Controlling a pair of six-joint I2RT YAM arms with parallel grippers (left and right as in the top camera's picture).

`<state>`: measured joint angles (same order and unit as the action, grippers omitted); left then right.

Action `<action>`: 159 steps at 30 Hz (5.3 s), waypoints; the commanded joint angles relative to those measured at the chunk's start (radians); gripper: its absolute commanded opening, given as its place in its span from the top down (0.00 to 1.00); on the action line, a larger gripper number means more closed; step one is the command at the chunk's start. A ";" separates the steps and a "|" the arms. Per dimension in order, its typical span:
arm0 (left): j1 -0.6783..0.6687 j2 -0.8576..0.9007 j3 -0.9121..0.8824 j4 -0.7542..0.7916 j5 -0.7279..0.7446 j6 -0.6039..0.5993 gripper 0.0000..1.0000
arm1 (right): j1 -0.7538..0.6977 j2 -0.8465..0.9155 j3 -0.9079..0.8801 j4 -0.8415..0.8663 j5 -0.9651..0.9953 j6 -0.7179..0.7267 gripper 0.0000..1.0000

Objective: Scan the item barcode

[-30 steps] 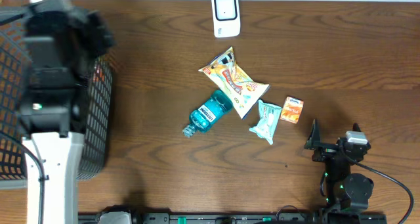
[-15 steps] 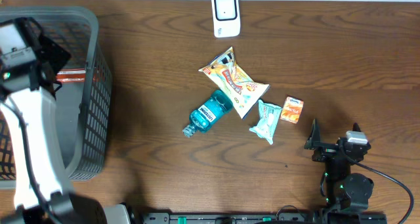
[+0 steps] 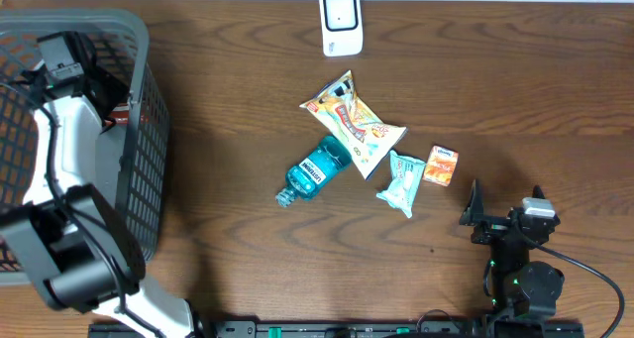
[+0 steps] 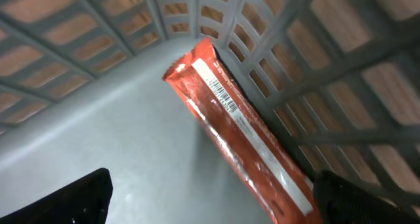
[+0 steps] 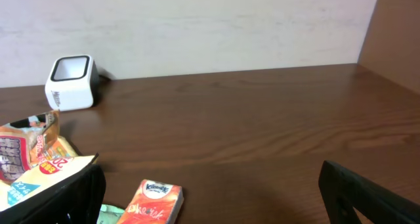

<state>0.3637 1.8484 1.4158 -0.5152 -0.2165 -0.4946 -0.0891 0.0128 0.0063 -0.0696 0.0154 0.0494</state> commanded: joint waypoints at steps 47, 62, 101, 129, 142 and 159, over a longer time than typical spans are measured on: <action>0.031 0.214 -0.012 -0.203 -0.118 -0.126 0.93 | 0.006 -0.003 -0.001 -0.003 0.005 0.014 0.01; 0.030 -0.257 -0.002 -0.202 -0.111 -0.082 0.93 | 0.006 -0.003 -0.001 -0.003 0.005 0.014 0.01; -1.106 -0.054 -0.058 -0.052 0.257 0.030 0.93 | 0.006 -0.003 -0.001 -0.003 0.005 0.014 0.01; -0.984 -0.439 0.023 0.143 0.002 0.335 0.02 | 0.006 -0.003 -0.001 -0.003 0.005 0.014 0.01; -0.640 -0.627 0.023 0.247 -0.156 0.768 0.02 | 0.006 -0.003 -0.001 -0.003 0.005 0.014 0.01; -0.622 -0.832 -0.154 0.143 0.073 0.755 0.02 | 0.006 -0.003 -0.001 -0.003 0.005 0.014 0.01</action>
<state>-0.2634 1.1011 1.3270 -0.3916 -0.2283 0.2596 -0.0891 0.0128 0.0063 -0.0696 0.0154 0.0494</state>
